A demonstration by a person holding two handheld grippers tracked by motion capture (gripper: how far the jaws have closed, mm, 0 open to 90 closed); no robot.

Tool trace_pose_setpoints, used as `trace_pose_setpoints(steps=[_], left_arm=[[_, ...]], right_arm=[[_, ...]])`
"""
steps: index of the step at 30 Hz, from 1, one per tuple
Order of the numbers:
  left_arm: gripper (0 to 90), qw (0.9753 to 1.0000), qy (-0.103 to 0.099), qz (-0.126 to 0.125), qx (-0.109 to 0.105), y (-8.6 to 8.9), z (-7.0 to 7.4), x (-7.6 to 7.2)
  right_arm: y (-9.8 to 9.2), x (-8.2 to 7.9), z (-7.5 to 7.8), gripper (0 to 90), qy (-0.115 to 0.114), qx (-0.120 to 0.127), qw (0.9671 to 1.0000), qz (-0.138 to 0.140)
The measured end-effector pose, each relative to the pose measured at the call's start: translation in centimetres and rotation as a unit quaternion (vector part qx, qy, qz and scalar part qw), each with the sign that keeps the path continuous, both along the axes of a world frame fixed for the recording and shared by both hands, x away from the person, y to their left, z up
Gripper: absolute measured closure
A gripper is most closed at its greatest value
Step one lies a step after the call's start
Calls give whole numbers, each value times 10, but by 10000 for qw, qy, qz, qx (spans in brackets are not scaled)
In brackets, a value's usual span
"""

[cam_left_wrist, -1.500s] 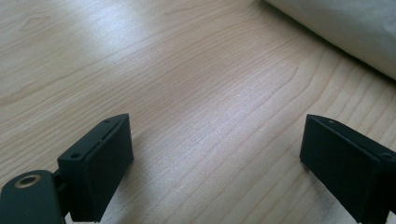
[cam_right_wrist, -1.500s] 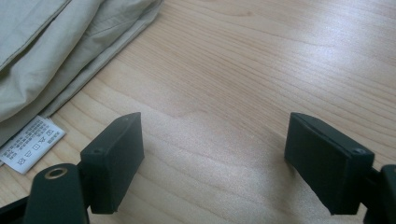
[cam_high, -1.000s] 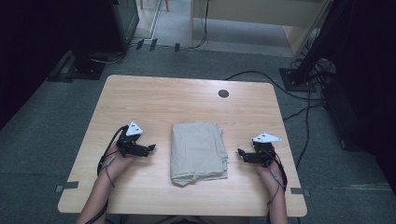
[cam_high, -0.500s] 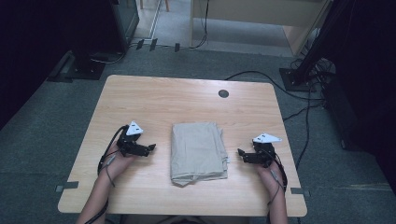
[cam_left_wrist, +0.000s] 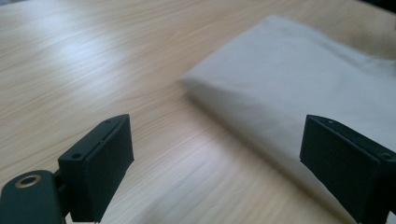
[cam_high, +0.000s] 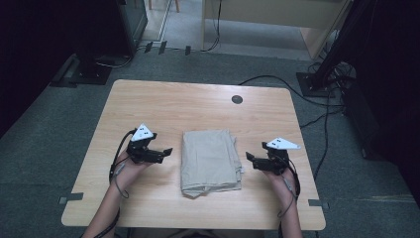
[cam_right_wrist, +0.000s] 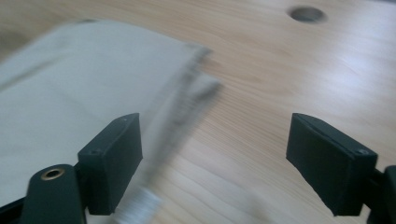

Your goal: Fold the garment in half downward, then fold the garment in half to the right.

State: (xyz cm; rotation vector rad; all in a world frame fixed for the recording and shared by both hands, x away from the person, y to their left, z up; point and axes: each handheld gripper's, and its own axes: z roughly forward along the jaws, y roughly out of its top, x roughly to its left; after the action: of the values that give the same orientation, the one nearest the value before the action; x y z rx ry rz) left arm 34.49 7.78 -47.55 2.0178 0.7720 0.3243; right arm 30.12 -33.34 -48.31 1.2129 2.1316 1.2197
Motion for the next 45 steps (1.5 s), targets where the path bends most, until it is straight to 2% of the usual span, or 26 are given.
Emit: trace_pose_setpoints(steps=[1, 3, 7, 11, 17, 25, 36, 40, 42, 45], left_arm=[[99, 9999, -85, -85, 90, -8, 1, -4], [99, 9994, -136, -232, 239, -20, 0, -9], [99, 9989, -61, -373, 276, -33, -3, -11], [99, 9987, -25, -421, 274, -39, -5, -12], [99, 9987, 4, -448, 256, -42, -5, -13], [99, 9981, 22, -500, 365, -45, -8, -13], [99, 9980, 3, -485, 396, -45, -8, -13], [99, 9977, -24, -461, 488, -43, -10, -12], [99, 9975, -44, -448, 553, -40, -11, -11], [99, 9978, -33, -410, 529, -36, -12, -9]], right_arm=[[9, -1, 2, 177, -65, -130, 9998, 96], [23, -3, 4, 177, -112, -239, 9992, 297], [35, -3, 1, 177, -12, -152, 9985, 523], [39, -2, -2, 177, 50, -112, 9981, 607], [38, -2, -2, 177, 66, -131, 9980, 617], [39, -2, -5, 177, 125, -262, 9975, 643], [41, -1, -9, 177, 159, -375, 9966, 712], [37, -1, -12, 177, 172, -539, 9959, 705], [34, -1, -12, 177, 186, -564, 9958, 692], [27, 0, -13, 177, 192, -517, 9963, 663]])
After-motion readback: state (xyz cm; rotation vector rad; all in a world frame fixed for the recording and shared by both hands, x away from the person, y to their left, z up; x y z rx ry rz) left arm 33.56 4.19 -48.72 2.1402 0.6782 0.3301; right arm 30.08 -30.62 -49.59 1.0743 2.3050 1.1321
